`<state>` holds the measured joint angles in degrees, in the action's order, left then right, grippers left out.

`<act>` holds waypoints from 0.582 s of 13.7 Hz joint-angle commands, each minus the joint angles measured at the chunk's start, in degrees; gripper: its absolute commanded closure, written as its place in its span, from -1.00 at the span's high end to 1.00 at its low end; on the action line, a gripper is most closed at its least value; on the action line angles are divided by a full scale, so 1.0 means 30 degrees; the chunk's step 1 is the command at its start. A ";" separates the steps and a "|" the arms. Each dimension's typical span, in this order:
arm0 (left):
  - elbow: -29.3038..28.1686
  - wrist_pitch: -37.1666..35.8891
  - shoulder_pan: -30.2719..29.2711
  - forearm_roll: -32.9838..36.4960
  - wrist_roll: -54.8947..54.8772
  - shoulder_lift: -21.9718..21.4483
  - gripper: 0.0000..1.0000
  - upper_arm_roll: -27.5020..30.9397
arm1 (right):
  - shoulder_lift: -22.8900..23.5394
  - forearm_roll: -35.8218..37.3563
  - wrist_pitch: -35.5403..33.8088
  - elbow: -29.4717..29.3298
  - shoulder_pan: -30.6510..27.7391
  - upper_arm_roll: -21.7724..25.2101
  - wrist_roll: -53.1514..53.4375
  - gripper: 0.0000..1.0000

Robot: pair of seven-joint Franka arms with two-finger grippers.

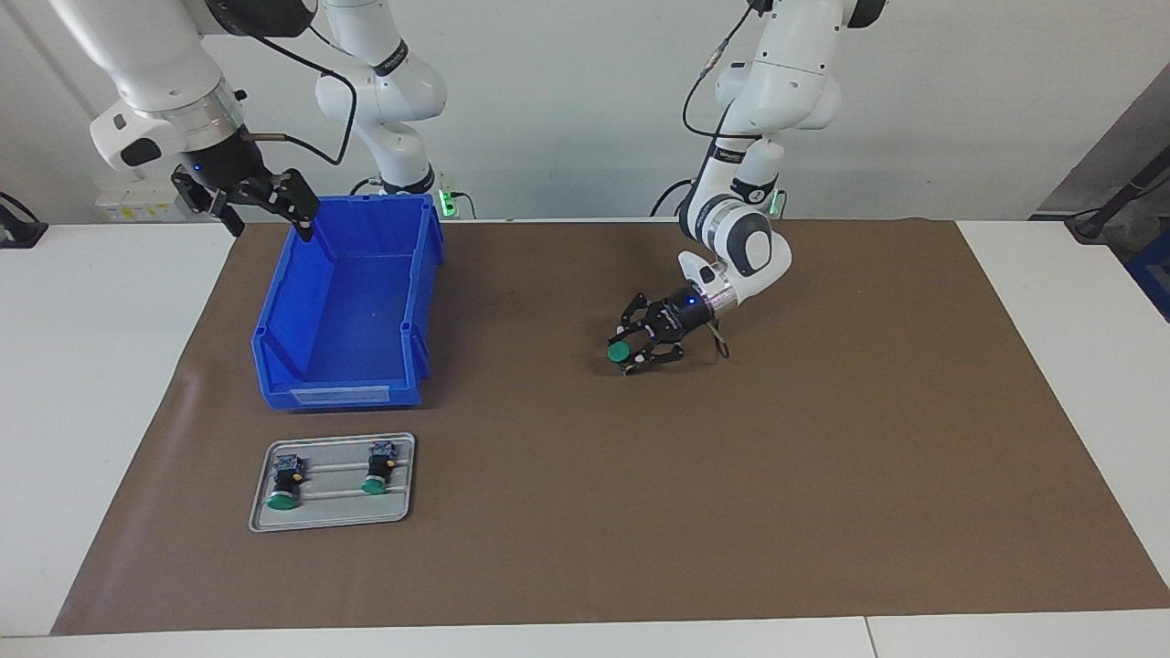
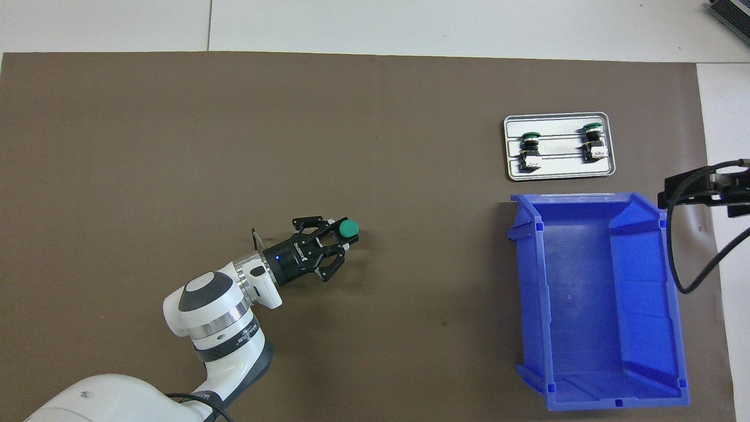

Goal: Place and press button with both arms
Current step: 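Open the left gripper to release the button on the table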

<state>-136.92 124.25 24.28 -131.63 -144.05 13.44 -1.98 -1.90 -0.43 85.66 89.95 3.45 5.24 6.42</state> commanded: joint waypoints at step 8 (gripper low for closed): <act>-0.1295 -0.0548 -0.0680 -0.0156 -0.0322 -0.0934 0.21 0.0017 | -0.0451 -0.0413 -0.0077 0.0396 -0.0065 -0.0078 0.0205 1.00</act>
<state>-138.52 123.95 23.83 -131.64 -144.11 12.63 -1.70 -1.90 -0.43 85.66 89.95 3.45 5.24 6.42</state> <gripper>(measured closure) 0.423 0.000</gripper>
